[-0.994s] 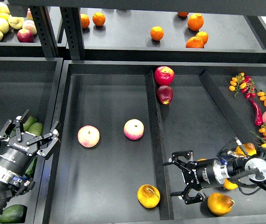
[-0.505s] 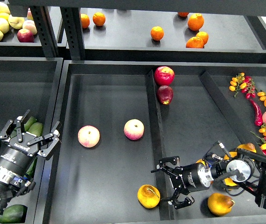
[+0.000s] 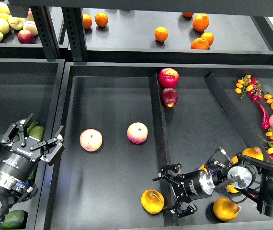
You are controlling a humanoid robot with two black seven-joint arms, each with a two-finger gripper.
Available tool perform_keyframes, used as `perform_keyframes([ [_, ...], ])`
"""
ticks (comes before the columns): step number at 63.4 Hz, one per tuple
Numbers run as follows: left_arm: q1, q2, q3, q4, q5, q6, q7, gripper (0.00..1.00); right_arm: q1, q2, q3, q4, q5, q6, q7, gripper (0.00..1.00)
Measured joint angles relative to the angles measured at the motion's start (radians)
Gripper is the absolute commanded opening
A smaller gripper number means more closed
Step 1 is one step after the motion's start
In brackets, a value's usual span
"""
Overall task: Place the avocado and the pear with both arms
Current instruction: 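Lower the right gripper around the yellow pear and close it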
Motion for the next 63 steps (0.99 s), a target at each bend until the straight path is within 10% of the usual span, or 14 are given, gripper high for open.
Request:
perform_keyframes([
  [63,0.003,0.000,0.004,-0.008,0.000,0.000,0.000,0.99,-0.007,0.134,0.014,-0.167,-0.014,0.012,0.000,0.99],
])
